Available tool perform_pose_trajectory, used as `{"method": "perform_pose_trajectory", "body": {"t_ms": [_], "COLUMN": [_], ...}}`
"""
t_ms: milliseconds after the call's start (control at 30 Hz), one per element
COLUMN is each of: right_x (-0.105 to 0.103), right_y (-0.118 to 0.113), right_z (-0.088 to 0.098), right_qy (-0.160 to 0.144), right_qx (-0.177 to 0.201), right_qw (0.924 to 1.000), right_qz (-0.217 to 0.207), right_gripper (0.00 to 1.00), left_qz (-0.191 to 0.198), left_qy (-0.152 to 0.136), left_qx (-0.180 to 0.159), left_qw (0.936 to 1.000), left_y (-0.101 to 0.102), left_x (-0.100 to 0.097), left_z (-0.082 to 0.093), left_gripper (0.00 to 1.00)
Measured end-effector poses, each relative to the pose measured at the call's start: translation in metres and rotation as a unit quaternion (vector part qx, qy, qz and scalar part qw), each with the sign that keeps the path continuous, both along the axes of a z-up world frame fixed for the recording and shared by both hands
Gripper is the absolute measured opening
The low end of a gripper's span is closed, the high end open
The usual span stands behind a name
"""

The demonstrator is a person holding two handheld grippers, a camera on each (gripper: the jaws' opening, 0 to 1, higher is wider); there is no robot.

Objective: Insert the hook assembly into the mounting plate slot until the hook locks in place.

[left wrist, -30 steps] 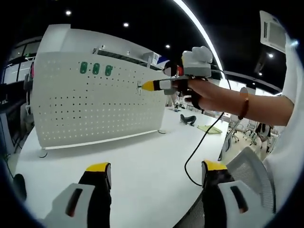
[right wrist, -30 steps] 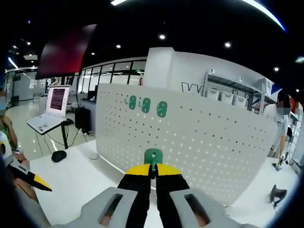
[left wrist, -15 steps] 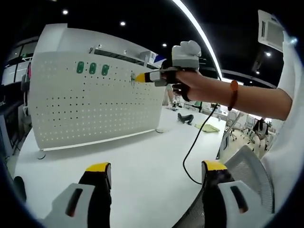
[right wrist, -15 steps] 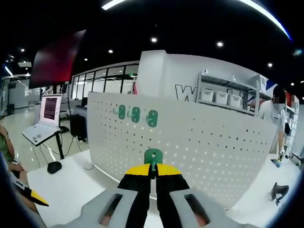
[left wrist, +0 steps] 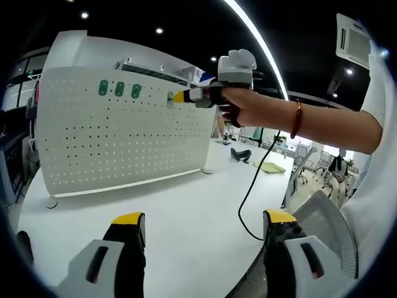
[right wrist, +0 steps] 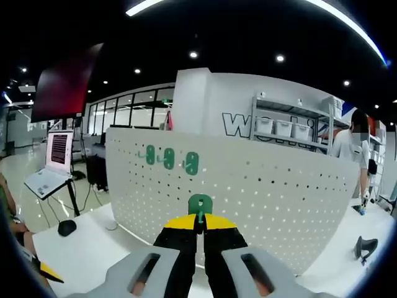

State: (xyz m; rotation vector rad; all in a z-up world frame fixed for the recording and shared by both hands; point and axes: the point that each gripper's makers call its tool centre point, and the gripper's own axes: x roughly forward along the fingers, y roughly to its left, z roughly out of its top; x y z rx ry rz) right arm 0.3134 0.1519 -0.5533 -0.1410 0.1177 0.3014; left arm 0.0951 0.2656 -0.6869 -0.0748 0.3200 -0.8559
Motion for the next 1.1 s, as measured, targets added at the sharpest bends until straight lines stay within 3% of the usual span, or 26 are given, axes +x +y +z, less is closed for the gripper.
{"method": "perform_pose_trajectory", "body": {"t_ms": [1100], "right_x": [0.044], "right_y": [-0.002], "right_z": [0.012], "right_qy": [0.002], "right_qx": [0.044], "right_qw": [0.9984], "right_qz": [-0.036], "right_gripper": [0.01], "left_qz": [0.007], "left_qy": [0.003], "left_qx": [0.007], "left_qw": [0.9999], "left_y": [0.012], "left_x": [0.006], "left_z": [-0.005], "left_gripper": [0.79]}}
